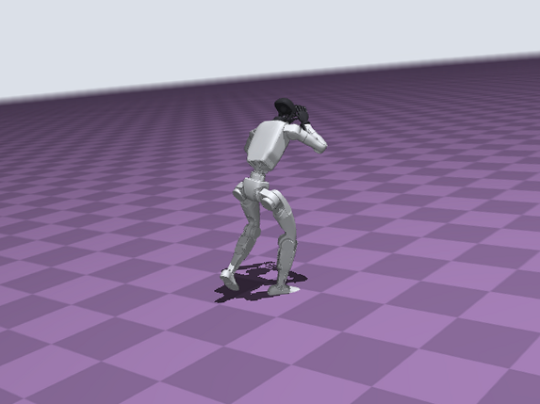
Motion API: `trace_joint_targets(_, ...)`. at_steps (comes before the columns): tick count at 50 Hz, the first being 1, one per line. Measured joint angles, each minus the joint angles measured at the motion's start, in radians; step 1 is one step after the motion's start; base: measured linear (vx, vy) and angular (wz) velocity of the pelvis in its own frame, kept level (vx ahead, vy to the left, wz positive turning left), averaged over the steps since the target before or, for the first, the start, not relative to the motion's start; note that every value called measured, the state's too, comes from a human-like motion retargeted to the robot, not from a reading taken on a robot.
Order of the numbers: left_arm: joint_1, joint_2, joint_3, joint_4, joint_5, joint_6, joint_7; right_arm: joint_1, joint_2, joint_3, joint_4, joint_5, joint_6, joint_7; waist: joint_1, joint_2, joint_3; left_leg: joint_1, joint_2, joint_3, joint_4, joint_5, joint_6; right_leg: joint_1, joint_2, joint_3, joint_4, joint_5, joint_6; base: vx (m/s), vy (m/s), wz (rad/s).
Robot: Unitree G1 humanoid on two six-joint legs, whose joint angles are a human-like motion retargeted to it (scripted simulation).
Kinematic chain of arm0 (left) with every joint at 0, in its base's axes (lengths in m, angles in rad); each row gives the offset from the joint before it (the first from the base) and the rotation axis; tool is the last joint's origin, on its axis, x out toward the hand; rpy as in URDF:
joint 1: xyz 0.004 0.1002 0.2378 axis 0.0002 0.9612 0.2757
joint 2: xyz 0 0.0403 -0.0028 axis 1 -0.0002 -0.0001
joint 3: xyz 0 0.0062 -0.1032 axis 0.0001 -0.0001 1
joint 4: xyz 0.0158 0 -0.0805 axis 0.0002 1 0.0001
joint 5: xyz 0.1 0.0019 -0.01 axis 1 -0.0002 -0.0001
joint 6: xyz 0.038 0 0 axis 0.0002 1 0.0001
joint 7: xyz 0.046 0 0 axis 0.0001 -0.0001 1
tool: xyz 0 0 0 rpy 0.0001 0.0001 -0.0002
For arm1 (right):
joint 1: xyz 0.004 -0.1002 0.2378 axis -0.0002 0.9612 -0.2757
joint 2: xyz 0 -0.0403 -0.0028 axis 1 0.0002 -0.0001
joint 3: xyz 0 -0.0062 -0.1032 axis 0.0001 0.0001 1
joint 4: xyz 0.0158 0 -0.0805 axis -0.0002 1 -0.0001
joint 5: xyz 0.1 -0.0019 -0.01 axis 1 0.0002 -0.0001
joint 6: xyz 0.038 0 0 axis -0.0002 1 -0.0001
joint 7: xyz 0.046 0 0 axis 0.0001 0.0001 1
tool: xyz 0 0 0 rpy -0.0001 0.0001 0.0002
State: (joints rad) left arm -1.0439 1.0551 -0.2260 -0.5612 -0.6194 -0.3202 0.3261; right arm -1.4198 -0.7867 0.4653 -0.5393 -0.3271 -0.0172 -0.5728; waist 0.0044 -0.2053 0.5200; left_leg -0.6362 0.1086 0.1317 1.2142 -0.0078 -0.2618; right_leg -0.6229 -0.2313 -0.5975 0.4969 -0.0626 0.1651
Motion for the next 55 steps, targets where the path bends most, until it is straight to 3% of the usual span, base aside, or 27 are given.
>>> trace_joint_targets(3,-0.01,0.02,-0.026,0.004,-0.011,0.002,0.02,0.01,0.004,-0.007,0.0,0.02,-0.002,-0.001,0.013,-0.022,0.0,-0.102,-0.056,-0.108,0.079,-0.049,0.009,0.004,0.049,0.09,0.084,-0.04,0.023,0.56,-0.05,-2.03)
trace_joint_targets(5,-0.009,0.021,-0.034,0.007,-0.022,0.005,0.019,0.022,0.005,-0.009,-0.004,0.027,-0.005,-0.005,0.032,-0.032,0.0,-0.146,-0.05,-0.134,0.046,-0.063,0.048,0.027,0.093,0.148,0.092,-0.047,0.039,0.52,0.01,-2.2)
trace_joint_targets(7,-0.012,0.024,-0.039,0.009,-0.014,0.006,-0.004,0.029,0.014,-0.011,-0.005,0.022,-0.009,-0.005,0.066,-0.046,0.0,-0.161,-0.017,-0.136,-0.064,-0.117,0.08,0.045,0.143,0.21,0.092,-0.052,0.041,0.47,0.05,-2.3)
trace_joint_targets(10,-0.013,0.027,-0.047,0.009,-0.015,0.003,-0.008,0.036,0.023,-0.013,-0.004,0.004,-0.006,-0.021,0.1,-0.041,0.0,-0.138,0.021,-0.146,-0.361,-0.118,0.107,0.101,0.208,0.287,0.06,-0.047,0.052,0.48,0.15,-2.08)
trace_joint_targets(13,-0.001,0.032,-0.065,0.015,-0.021,-0.006,-0.014,0.057,0.035,-0.015,0.007,-0.047,0.016,-0.036,0.138,-0.003,0.0,-0.027,0.076,-0.148,-0.763,-0.1,0.076,0.189,0.284,0.365,0.027,-0.051,0.065,0.51,0.24,-2.07)
trace_joint_targets(16,-0.016,0.03,-0.097,0.019,-0.015,-0.008,-0.024,0.065,0.022,-0.025,0.02,-0.081,0.033,-0.031,0.165,0.031,0.0,0.067,0.081,-0.22,-1.001,-0.071,0.03,0.209,0.321,0.423,0.102,-0.098,0.028,0.45,0.32,-1.83)
trace_joint_targets(20,-0.086,0.01,-0.138,0.024,-0.026,0.009,-0.022,0.048,-0.041,-0.022,0.024,-0.078,0.038,-0.024,0.138,0.064,0.0,0.109,0.08,-0.19,-0.984,0.003,0.057,0.071,0.252,0.392,0.446,-0.074,-0.07,0.37,0.39,-1.11)
trace_joint_targets(23,-0.115,-0.037,-0.132,0.022,-0.068,0.024,-0.046,0.07,-0.12,-0.039,-0.003,-0.039,0.014,-0.013,0.078,0.07,0.0,0.097,0.031,-0.115,-0.817,-0.075,0.071,-0.07,0.051,0.309,0.775,0.075,-0.1,0.4,0.36,-0.42)
trace_joint_targets(25,-0.125,-0.084,-0.127,0.021,-0.082,0.04,-0.056,0.092,-0.166,-0.061,-0.024,-0.021,0.01,-0.012,0.034,0.098,0.0,0.118,0.015,-0.086,-0.756,-0.136,0.061,-0.124,0.006,0.299,0.857,0.082,-0.086,0.44,0.29,-0.3)
trace_joint_targets(30,-0.224,-0.117,-0.185,0.05,-0.001,0.021,-0.045,0.029,-0.175,-0.037,-0.017,-0.067,0.038,-0.004,-0.079,0.143,0.0,0.145,0.008,-0.001,-0.805,-0.164,0.084,-0.244,0.026,0.27,0.581,0.003,-0.044,0.37,0.2,-0.68)
trace_joint_targets(33,-0.242,-0.143,-0.195,0.067,0.018,0.005,-0.048,0.03,-0.177,-0.043,-0.014,-0.068,0.034,-0.017,-0.135,0.168,0.0,0.219,-0.004,0.061,-0.861,-0.181,0.076,-0.175,-0.006,0.146,0.231,-0.001,0.014,0.51,0.09,-0.79)
trace_joint_targets(36,-0.201,-0.115,-0.166,0.058,-0.008,0.003,-0.063,0.091,-0.129,-0.09,-0.037,-0.068,0.025,-0.024,-0.208,0.151,0.0,0.33,-0.021,0.116,-0.915,-0.202,0.042,-0.052,-0.013,0.021,-0.104,-0.019,0.082,0.6,-0.07,-0.66)
trace_joint_targets(39,-0.219,-0.145,-0.163,0.065,-0.001,0.007,-0.059,0.073,-0.16,-0.104,-0.032,-0.107,0.057,-0.021,-0.188,0.13,0.0,0.336,-0.01,0.204,-0.838,-0.228,0.051,-0.007,0.01,-0.071,-0.277,0.065,0.097,0.52,-0.24,-1.33)
trace_joint_targets(41,-0.195,-0.136,-0.133,0.061,-0.01,0.027,-0.066,0.079,-0.185,-0.13,-0.016,-0.209,0.098,-0.04,-0.176,0.115,0.0,0.306,0.029,0.226,-0.649,-0.231,0.09,0.034,0.026,-0.07,-0.288,0.098,0.097,0.62,-0.14,-1.57)
trace_joint_targets(43,-0.175,-0.128,-0.12,0.052,-0.027,0.035,-0.053,0.089,-0.155,-0.134,-0.039,-0.133,0.063,-0.056,-0.168,0.096,0.0,0.231,0.049,0.188,-0.439,-0.155,0.103,0.039,0.03,-0.008,-0.241,0.072,0.09,0.68,-0.07,-1.62)
trace_joint_targets(45,-0.139,-0.095,-0.091,0.041,-0.054,0.042,-0.043,0.116,-0.112,-0.158,-0.057,-0.076,0.029,-0.082,-0.136,0.062,0.0,0.154,0.022,0.08,-0.265,-0.073,0.05,0.033,0.052,0.076,-0.155,0.026,0.067,0.64,-0.11,-2.12)
trace_joint_targets(47,-0.13,-0.094,-0.098,0.044,-0.035,0.03,-0.025,0.107,-0.106,-0.143,-0.049,-0.096,0.04,-0.084,-0.102,0.026,0.0,0.076,-0.072,-0.042,-0.181,-0.077,0.0,0.025,0.061,0.156,-0.095,0.004,0.075,0.62,-0.1,-2.06)
trace_joint_targets(49,-0.115,-0.092,-0.095,0.045,-0.029,0.028,-0.02,0.112,-0.088,-0.134,-0.053,-0.061,0.028,-0.087,-0.07,0.0,0.0,0.026,-0.111,-0.105,-0.151,-0.115,0.011,0.048,0.086,0.217,-0.062,-0.019,0.081,0.63,-0.15,-1.88)
trace_joint_targets(51,-0.103,-0.082,-0.085,0.039,-0.043,0.03,-0.024,0.129,-0.067,-0.14,-0.063,-0.001,-0.006,-0.101,-0.029,-0.012,0.0,-0.012,-0.083,-0.128,-0.173,-0.145,0.055,0.093,0.137,0.261,-0.061,-0.036,0.078,0.62,-0.18,-1.85)
trace_joint_targets(55,-0.169,-0.04,-0.133,0.051,-0.044,-0.012,-0.03,0.033,-0.055,-0.063,-0.025,-0.025,0.015,-0.073,0.02,-0.037,0.0,-0.086,-0.069,-0.169,-0.454,-0.135,0.117,0.137,0.208,0.334,-0.092,-0.032,0.096,0.57,-0.1,-1.52)
